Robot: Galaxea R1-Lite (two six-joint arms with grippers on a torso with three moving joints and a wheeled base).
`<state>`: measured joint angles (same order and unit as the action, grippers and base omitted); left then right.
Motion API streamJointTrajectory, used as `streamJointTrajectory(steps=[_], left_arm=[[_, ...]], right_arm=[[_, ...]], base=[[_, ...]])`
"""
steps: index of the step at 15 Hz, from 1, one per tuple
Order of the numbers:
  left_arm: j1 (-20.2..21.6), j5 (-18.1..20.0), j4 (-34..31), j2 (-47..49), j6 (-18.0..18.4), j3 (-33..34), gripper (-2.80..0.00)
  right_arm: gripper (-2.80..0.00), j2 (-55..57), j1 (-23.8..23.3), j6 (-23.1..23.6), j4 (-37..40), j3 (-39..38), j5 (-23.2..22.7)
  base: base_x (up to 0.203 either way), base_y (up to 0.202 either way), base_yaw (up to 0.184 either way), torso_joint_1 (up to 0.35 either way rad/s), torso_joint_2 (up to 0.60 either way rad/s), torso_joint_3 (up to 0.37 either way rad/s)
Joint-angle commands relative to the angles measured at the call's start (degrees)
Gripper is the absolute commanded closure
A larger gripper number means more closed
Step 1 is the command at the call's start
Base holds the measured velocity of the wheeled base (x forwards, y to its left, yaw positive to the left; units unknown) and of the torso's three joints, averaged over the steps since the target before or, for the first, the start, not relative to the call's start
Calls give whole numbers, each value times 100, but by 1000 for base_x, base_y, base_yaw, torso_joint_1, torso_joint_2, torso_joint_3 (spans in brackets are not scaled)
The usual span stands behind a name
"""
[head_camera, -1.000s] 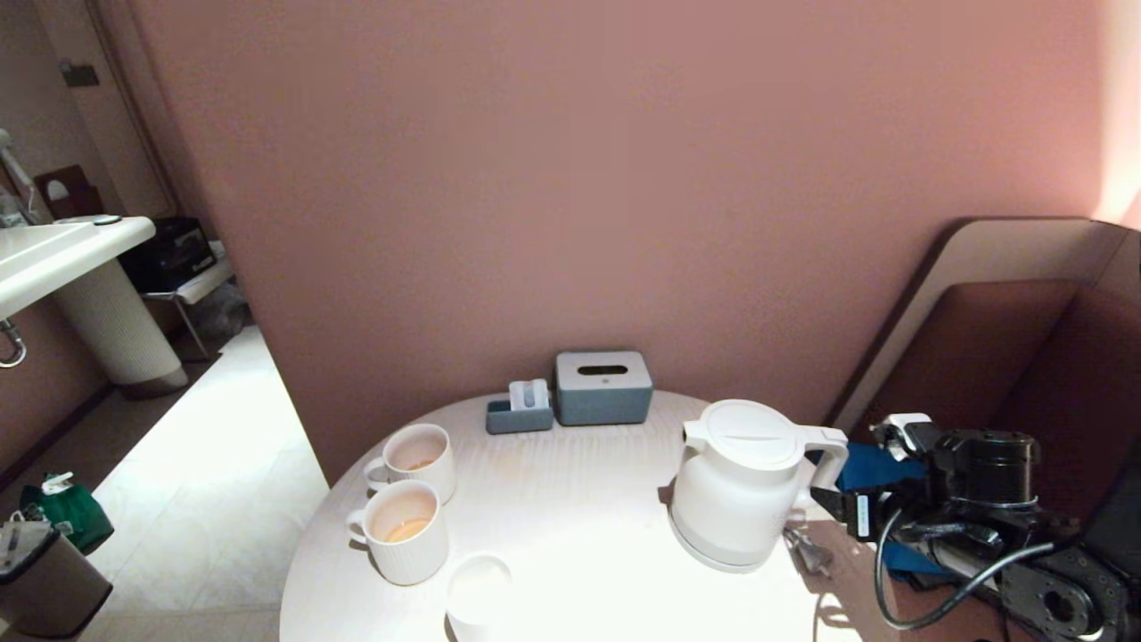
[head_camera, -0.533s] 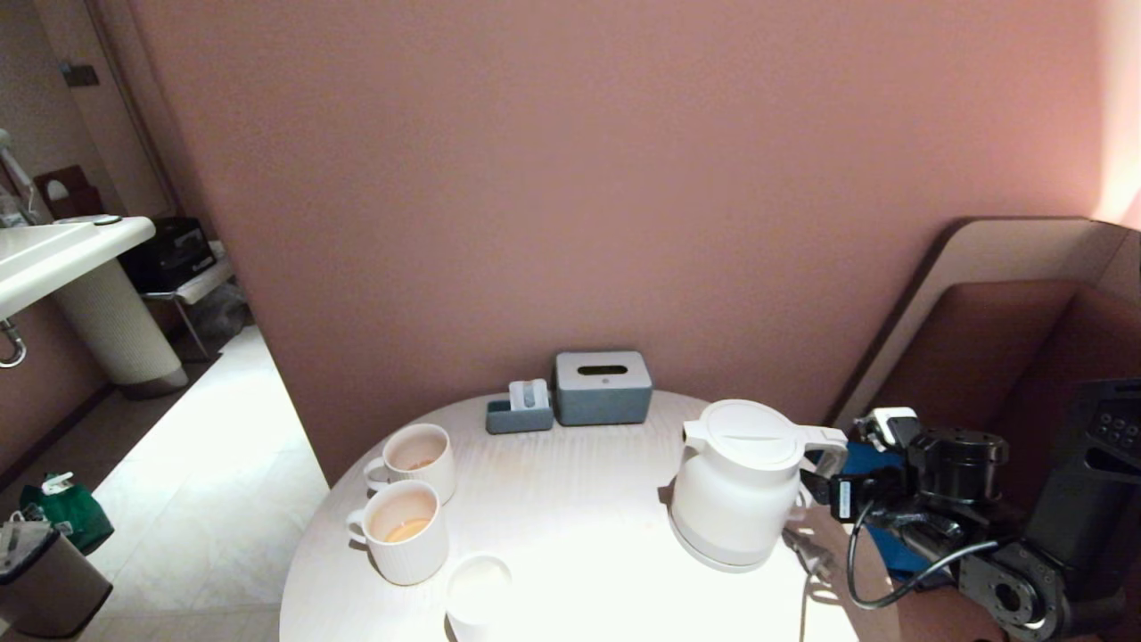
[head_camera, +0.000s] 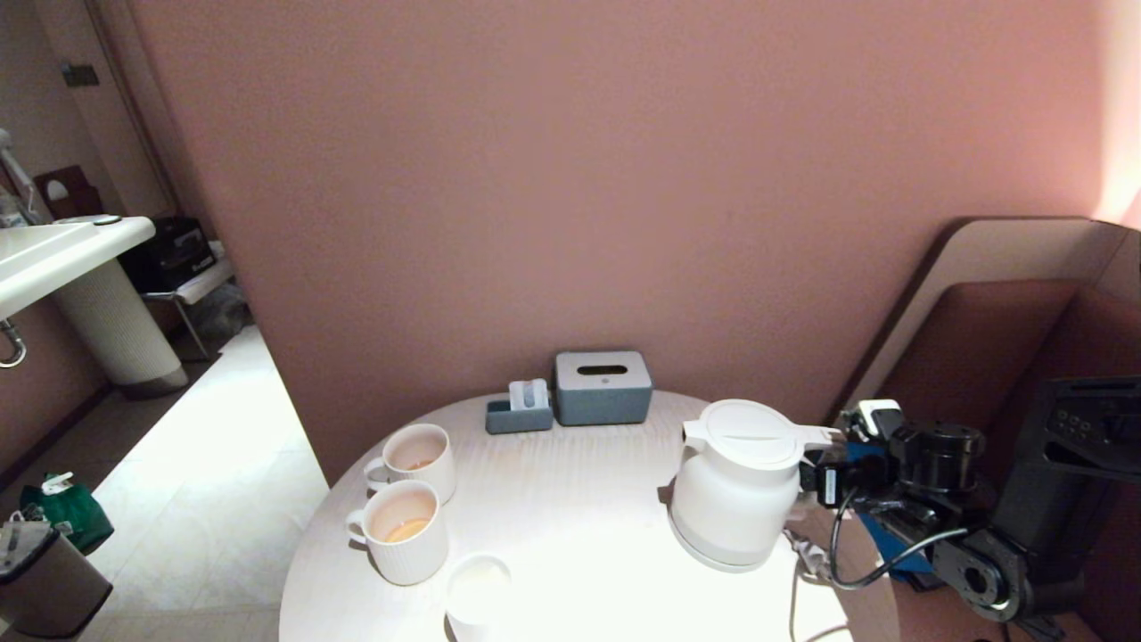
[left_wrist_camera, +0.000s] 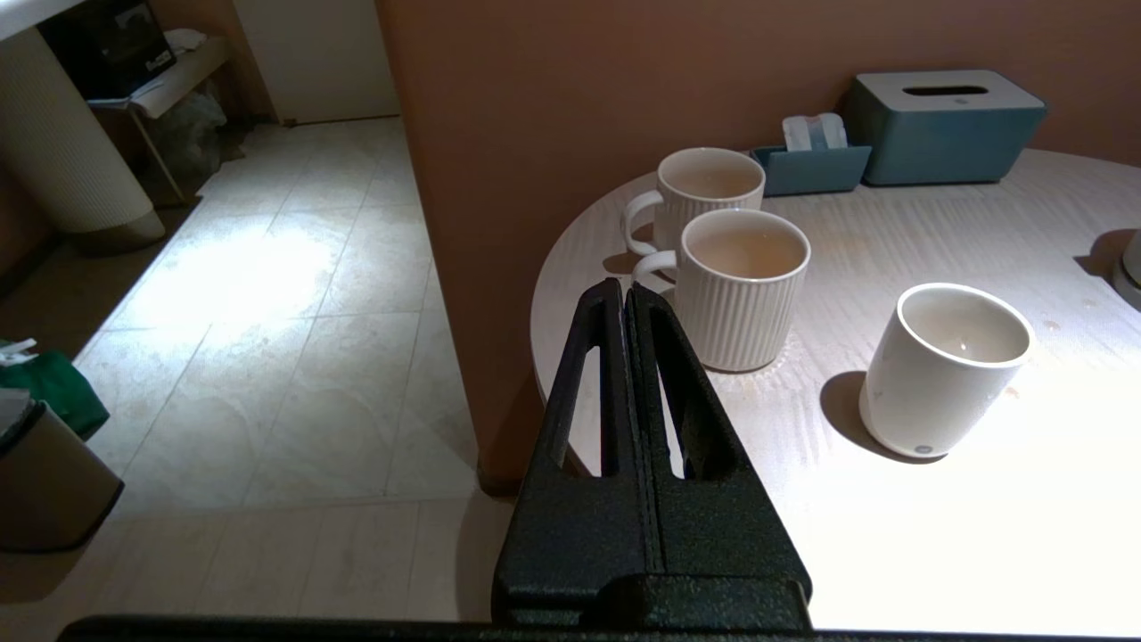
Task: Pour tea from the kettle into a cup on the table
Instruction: Pick up the kettle
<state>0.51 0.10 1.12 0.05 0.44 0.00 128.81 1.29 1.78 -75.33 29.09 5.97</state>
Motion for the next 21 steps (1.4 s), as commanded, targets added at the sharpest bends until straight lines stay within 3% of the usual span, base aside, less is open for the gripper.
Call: streamJointTrajectory(steps=[1,10,11,21], left_arm=[[2,-1,2,4,0,0,0],[2,-1,2,4,0,0,0],[2,-1,2,4,0,0,0],[2,-1,2,4,0,0,0]], right_arm=[[-280,65,3,11,-44,169,0],[-280,83,20,10,-17,440,-263],[0,83,20,7,-30,419,-263],[0,56,20,7,-140,212,-272]], base=[[0,0,0,0,0,0],[0,0,0,0,0,0],[0,0,0,0,0,0],[0,0,0,0,0,0]])
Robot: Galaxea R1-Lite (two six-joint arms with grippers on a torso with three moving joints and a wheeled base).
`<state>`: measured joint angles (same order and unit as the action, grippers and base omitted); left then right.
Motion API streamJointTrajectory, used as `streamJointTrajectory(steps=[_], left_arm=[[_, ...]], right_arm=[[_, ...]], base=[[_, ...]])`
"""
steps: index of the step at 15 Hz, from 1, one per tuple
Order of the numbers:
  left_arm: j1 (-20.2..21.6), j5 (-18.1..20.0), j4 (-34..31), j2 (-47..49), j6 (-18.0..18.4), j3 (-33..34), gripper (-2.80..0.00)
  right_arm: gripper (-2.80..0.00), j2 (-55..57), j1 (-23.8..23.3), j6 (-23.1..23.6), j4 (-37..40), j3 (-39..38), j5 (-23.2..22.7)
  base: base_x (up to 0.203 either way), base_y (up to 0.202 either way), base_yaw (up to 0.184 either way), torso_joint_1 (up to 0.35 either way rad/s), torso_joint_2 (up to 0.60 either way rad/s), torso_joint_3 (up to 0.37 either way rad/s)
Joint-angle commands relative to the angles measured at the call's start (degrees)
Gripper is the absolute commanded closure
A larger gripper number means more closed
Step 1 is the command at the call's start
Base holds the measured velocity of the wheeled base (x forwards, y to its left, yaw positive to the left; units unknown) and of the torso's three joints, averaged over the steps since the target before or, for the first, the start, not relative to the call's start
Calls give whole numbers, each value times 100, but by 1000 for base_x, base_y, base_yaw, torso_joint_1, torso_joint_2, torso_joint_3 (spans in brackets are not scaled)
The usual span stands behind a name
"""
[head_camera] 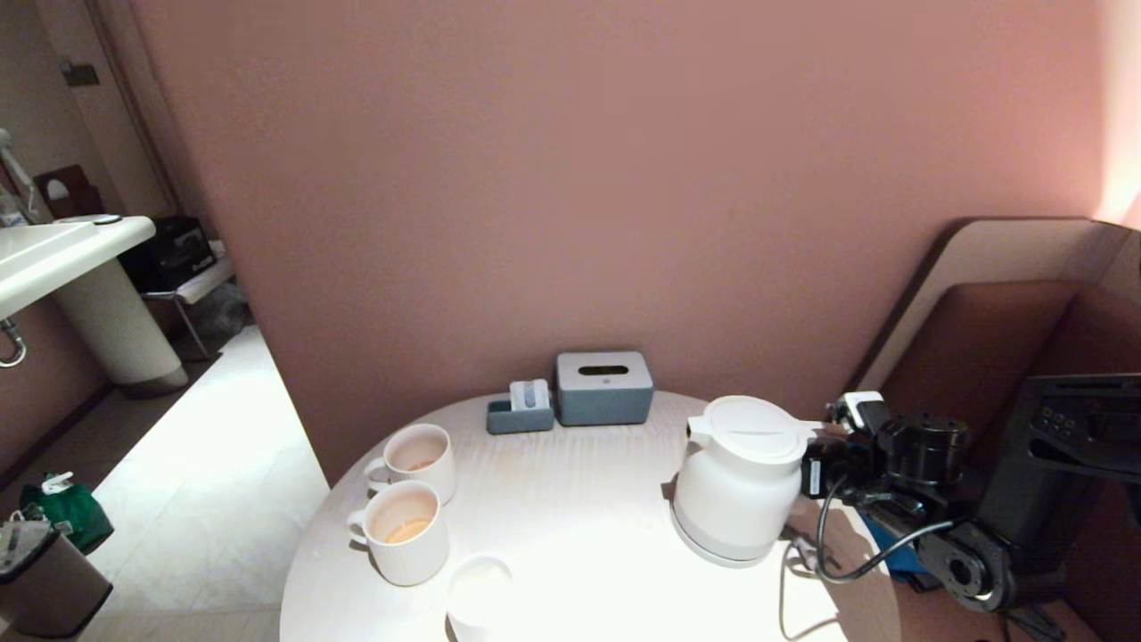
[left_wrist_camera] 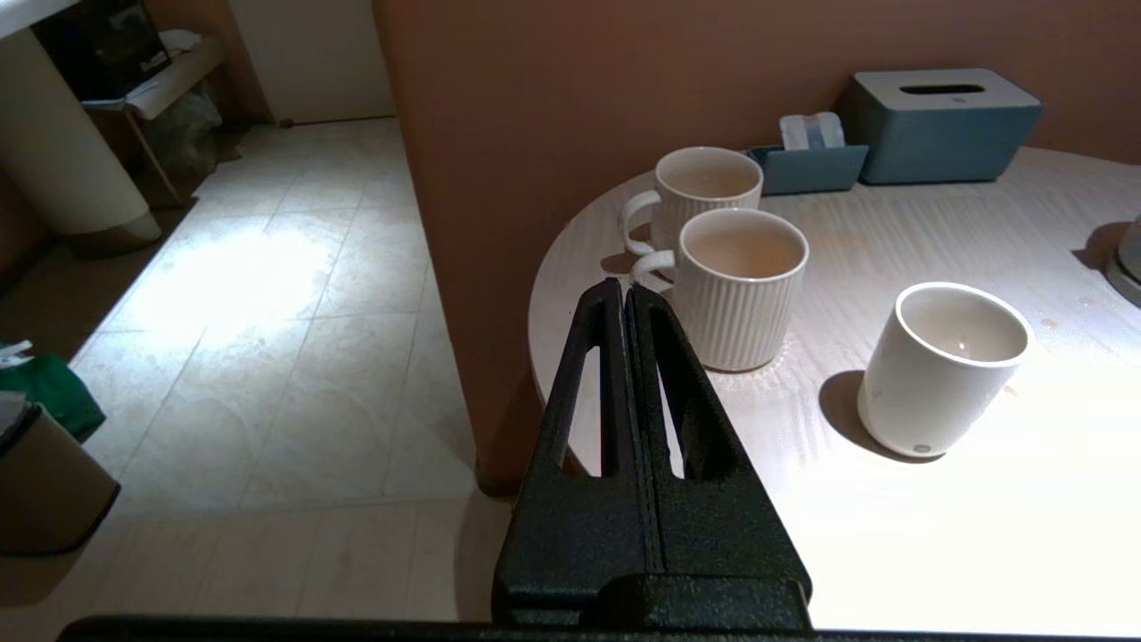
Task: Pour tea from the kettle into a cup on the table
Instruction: Pick up the kettle
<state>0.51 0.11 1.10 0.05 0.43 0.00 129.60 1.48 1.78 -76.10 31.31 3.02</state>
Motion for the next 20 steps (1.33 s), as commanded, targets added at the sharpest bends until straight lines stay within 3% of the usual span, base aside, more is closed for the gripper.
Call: streamJointTrajectory(steps=[1,7,11,20], left_arm=[[2,-2,5,4,1,0,0],[2,-2,5,4,-3,0,0],[2,-2,5,4,1,0,0],[2,-2,5,4,1,0,0]], right_arm=[[0,-32,10,6,-63,-2,21],[0,-381,11,-9,-9,42,-174],[0,-942,11,-29,633,93,-223],[0,-1113,19,-47,708,60,-223]], base=[[0,0,0,0,0,0],[0,0,0,0,0,0],[0,0,0,0,0,0],[0,0,0,0,0,0]])
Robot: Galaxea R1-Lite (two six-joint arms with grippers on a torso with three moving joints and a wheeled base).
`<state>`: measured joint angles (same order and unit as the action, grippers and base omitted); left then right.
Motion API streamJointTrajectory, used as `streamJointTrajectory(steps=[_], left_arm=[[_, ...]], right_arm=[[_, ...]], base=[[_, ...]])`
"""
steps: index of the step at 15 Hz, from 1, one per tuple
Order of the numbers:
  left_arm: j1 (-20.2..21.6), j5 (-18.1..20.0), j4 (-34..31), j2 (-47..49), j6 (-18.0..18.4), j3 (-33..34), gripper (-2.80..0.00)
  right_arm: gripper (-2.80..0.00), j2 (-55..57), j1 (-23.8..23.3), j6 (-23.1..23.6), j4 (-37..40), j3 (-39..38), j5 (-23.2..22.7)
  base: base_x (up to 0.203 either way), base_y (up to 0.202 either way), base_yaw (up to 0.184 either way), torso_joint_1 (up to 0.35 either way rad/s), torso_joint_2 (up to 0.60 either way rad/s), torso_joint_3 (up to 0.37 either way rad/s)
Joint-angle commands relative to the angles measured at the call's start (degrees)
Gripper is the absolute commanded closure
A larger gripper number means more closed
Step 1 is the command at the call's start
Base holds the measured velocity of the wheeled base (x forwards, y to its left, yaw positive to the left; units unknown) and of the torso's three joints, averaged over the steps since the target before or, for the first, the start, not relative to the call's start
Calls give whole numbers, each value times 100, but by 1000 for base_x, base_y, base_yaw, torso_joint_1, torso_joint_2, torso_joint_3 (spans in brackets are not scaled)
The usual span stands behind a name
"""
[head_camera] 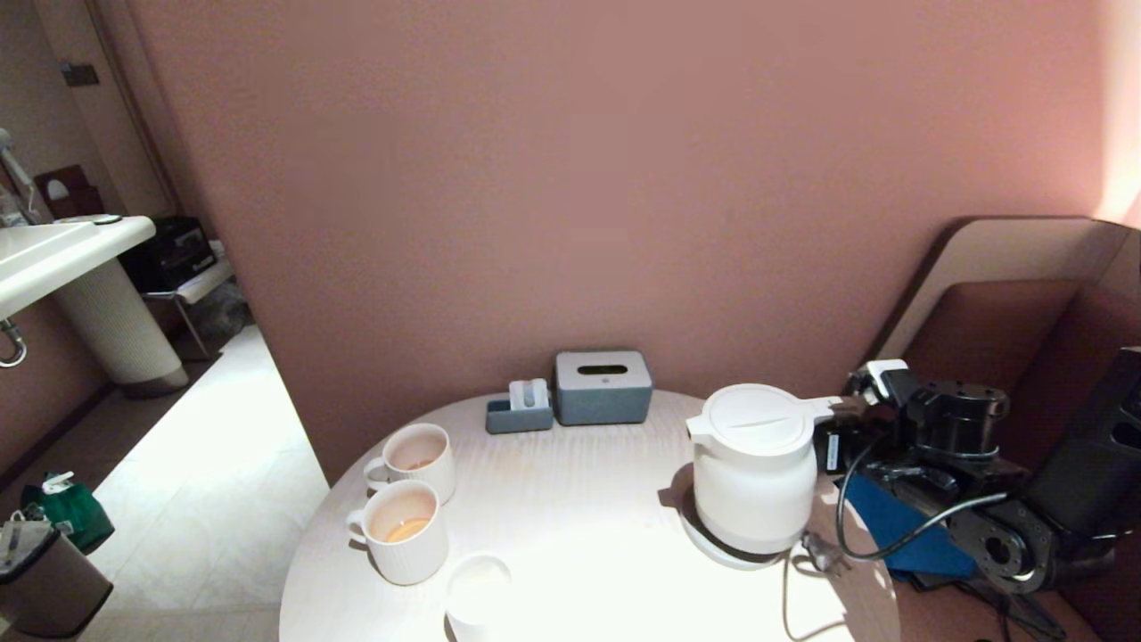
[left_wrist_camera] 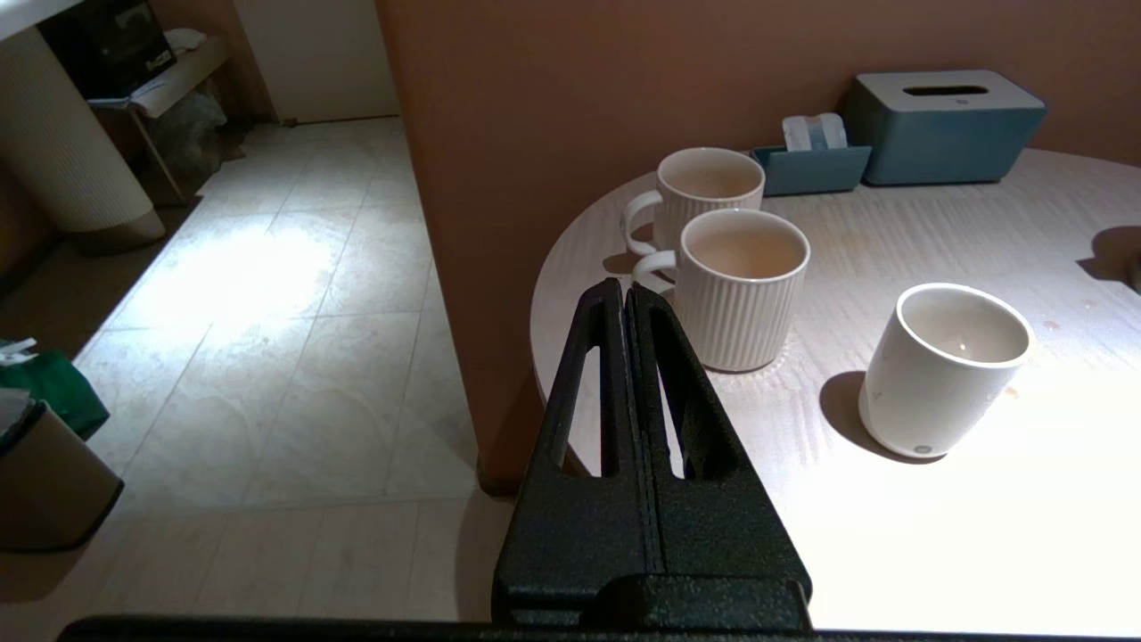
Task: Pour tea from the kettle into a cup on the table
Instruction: Pick up the kettle, then pour water into the cup
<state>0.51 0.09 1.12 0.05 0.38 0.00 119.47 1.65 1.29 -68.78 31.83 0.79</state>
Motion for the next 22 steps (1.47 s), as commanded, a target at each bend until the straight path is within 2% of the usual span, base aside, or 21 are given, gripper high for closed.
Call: streamJointTrajectory(steps=[1,4,8,15,17,19,22], left_arm=[[2,0,2,4,-3,0,0],[2,0,2,4,6,0,0],[2,0,2,4,6,0,0],[2,0,2,4,-2,0,0],[2,0,2,4,-3,0,0],[2,0,2,4,6,0,0],[2,0,2,4,-1,0,0]], right_arm=[[0,-155,2,-5,75,8,0],[0,-369,2,-122,342,56,-16],[0,-810,19,-306,1070,220,-67],[0,-1288,86,-388,1715,435,-71],[0,-1634,301,-467,2199,543,-69],[0,-2027,735,-565,2827,704,-20],[0,-2321,1532,-609,3473,1029,487]], base=[[0,0,0,0,0,0],[0,0,0,0,0,0],[0,0,0,0,0,0],[0,0,0,0,0,0],[0,0,0,0,0,0],[0,0,0,0,0,0],[0,0,0,0,0,0]])
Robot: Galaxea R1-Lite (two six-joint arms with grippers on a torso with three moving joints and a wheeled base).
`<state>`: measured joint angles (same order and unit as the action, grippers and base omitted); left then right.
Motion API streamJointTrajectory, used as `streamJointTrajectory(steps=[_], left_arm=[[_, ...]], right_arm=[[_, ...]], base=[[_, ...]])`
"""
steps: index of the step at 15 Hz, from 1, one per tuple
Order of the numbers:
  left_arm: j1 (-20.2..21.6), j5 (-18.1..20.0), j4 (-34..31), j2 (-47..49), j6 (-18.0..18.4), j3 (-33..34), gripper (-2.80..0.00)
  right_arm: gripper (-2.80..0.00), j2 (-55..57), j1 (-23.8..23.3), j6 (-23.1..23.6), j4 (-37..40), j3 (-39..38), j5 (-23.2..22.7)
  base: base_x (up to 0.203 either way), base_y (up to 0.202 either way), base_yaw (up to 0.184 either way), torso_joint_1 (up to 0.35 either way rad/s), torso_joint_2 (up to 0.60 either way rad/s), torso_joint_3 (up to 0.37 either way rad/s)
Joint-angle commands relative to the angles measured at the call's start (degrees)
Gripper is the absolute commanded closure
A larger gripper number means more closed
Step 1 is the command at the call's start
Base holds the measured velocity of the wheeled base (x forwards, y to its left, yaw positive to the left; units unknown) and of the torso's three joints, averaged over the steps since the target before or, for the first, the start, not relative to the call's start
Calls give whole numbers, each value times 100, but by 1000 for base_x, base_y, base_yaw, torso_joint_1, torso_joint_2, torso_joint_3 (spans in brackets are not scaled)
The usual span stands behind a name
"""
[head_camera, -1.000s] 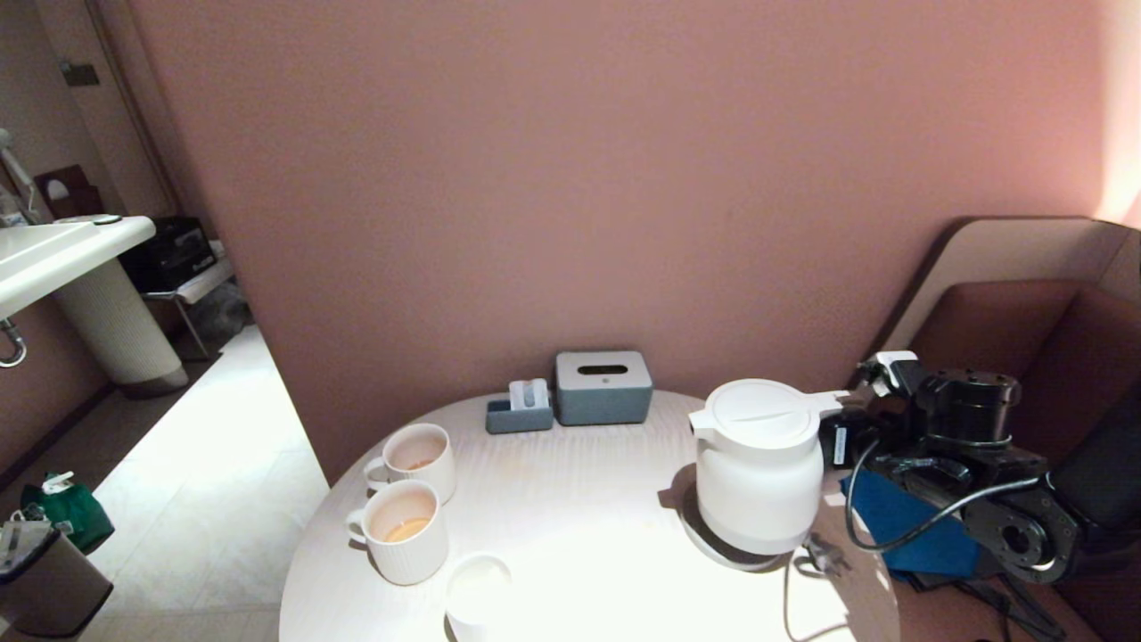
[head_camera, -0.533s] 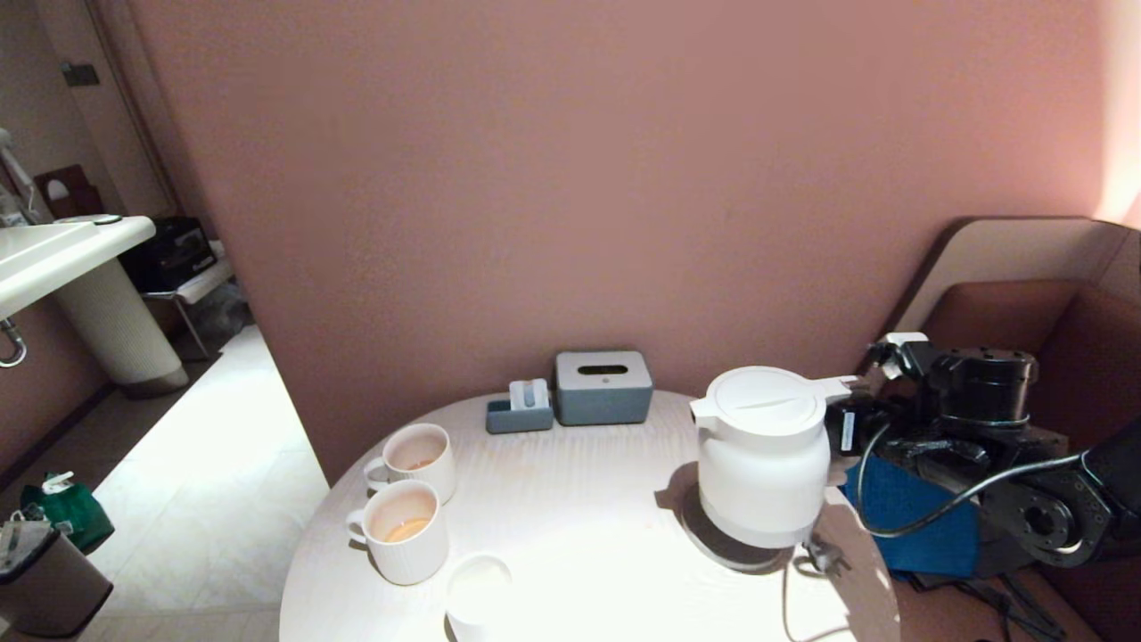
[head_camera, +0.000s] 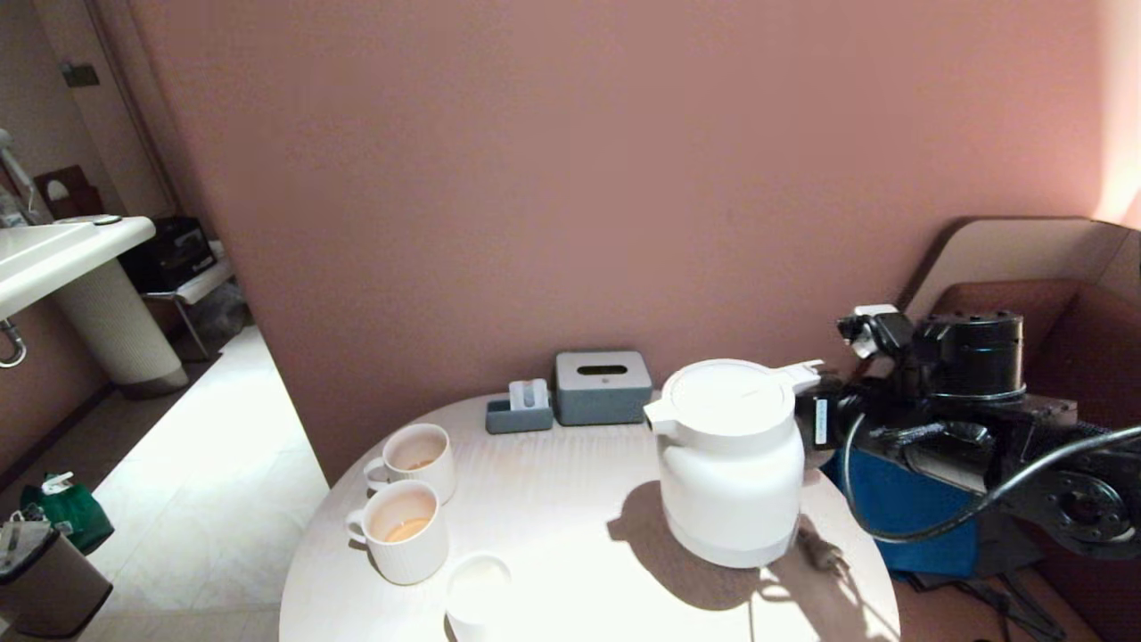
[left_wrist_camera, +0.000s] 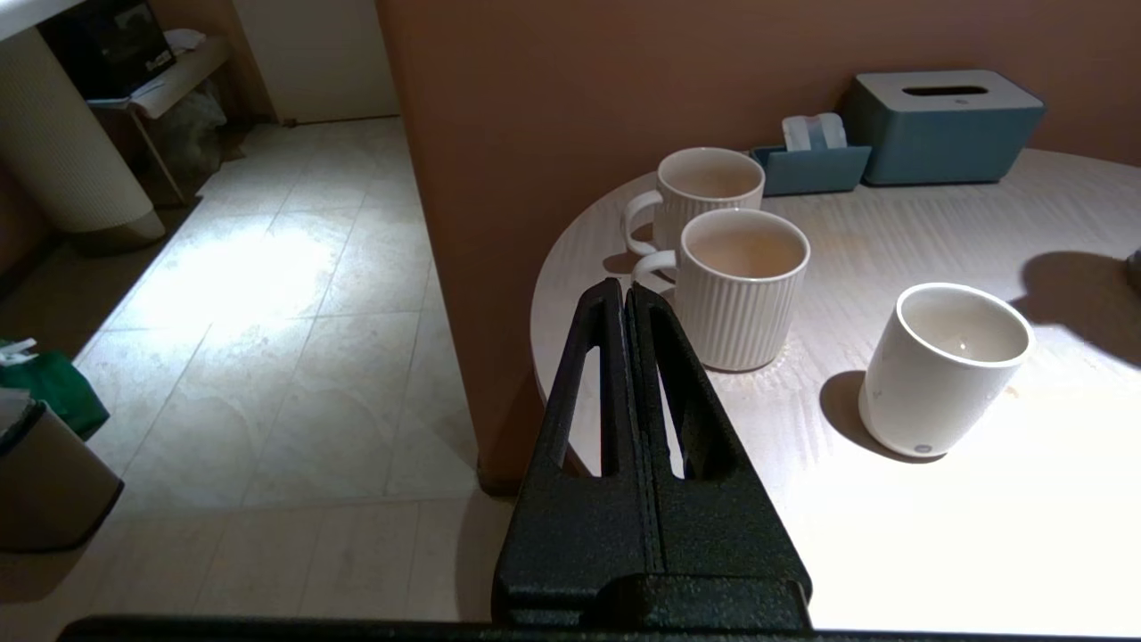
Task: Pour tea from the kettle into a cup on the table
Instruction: Pour water into the cup
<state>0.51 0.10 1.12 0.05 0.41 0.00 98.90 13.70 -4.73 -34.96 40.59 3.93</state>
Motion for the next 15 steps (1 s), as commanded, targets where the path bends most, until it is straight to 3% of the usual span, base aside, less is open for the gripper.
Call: streamJointTrajectory(steps=[1,5,11,15], left_arm=[[2,-1,2,4,2,0,0],[2,-1,2,4,-6,0,0],[2,-1,2,4,-6,0,0],[2,-1,2,4,-6,0,0]], right_arm=[[0,-288,565,-9,232,248,344],[0,-267,1254,-16,418,321,806],[0,-248,2049,-56,411,74,975],[0,50,2491,-39,393,-7,1317]], base=[[0,0,0,0,0,0],[0,0,0,0,0,0],[0,0,0,0,0,0],[0,0,0,0,0,0]])
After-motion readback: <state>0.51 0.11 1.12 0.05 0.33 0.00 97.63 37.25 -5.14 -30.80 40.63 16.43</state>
